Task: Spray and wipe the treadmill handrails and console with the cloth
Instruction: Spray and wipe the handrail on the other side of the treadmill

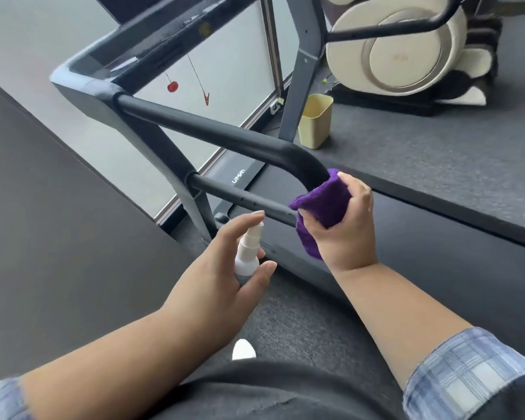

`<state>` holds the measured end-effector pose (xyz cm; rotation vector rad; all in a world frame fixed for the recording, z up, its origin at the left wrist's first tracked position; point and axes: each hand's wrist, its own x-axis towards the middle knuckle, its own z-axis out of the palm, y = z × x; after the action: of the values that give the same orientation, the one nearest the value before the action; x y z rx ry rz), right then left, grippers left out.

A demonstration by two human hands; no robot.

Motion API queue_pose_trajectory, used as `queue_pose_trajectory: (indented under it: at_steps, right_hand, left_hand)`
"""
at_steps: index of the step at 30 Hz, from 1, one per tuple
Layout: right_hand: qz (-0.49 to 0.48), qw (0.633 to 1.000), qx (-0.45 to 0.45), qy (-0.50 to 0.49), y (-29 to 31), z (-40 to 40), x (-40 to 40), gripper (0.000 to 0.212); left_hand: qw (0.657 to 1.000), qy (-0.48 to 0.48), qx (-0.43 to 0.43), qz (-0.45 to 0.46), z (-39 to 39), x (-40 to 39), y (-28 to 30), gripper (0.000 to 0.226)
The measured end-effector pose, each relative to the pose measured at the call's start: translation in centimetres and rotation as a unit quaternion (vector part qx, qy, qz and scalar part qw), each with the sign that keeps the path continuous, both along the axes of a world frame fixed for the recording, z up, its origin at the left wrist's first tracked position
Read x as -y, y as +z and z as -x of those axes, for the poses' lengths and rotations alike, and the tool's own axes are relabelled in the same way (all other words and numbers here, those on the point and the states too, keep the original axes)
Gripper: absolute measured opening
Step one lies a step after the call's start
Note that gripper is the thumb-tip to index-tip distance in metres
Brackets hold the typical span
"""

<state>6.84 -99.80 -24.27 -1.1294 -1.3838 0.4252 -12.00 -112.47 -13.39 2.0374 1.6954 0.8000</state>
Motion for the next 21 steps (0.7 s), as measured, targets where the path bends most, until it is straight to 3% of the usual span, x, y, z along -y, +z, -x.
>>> queue_pose_trajectory:
  at_steps: [8, 12, 16, 21]
  right_hand:
    - [0.186, 0.981, -0.023, 0.043, -4.4, -2.0, 2.9, 0.074]
    - [0.138, 0.989, -0.054, 0.001, -3.4, -2.4, 3.0, 0.065]
    - [0.124, 0.99, -0.062, 0.022, -1.8, -1.2, 2.0, 0.074]
    - [0.203, 0.978, -0.039, 0.033, -3.8, -1.0, 3.1, 0.073]
  left_hand:
    - [1.0, 0.0, 0.011, -0.006, 0.6, 1.2, -1.2, 0.058]
    - [1.0, 0.008, 0.025, -0.012, 0.7, 1.3, -1.4, 0.059]
    - [1.0, -0.004, 0.027, 0.002, 0.0, 1.2, -1.6, 0.058]
    - [1.0, -0.011, 0.016, 0.02, -0.4, 0.5, -1.4, 0.056]
